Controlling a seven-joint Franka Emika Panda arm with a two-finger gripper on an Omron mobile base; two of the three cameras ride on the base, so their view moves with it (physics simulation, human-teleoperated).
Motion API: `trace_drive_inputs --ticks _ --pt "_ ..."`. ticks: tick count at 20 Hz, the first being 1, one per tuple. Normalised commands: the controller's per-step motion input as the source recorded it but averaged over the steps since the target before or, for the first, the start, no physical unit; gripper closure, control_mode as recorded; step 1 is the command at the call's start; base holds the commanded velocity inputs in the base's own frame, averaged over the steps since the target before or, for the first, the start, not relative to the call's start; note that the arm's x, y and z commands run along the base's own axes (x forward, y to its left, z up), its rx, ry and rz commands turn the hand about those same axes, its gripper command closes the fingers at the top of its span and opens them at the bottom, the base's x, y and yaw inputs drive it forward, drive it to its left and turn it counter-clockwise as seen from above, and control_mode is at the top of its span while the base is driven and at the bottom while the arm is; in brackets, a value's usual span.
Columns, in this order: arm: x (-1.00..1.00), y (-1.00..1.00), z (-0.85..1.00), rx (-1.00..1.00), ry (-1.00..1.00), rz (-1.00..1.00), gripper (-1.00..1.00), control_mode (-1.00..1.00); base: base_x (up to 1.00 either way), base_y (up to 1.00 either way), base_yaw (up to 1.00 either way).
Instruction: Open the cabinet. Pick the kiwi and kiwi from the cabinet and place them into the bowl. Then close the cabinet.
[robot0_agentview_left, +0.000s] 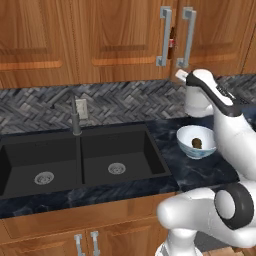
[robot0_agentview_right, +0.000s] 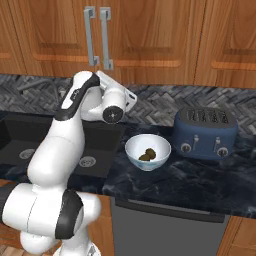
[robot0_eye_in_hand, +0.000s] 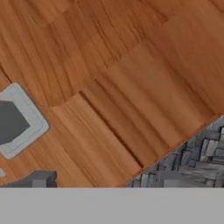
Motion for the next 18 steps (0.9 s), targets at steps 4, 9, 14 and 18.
trace_drive_inputs --ticks 4,9,14,18 --pt "1.00 -0.36 0.00 0.24 0.34 -0.03 -1.00 -1.00 0.00 0.00 0.00" --pt "1.00 -0.12 -0.01 0.02 0.07 -0.06 -1.00 -1.00 0.00 0.00 0.00" --pt "0.80 0.00 0.24 0.00 0.03 -0.28 -1.00 -1.00 0.00 0.00 0.00" --pt "-0.39 0.00 0.18 0.00 -0.27 -0.02 -1.00 -1.00 0.00 0.00 0.00"
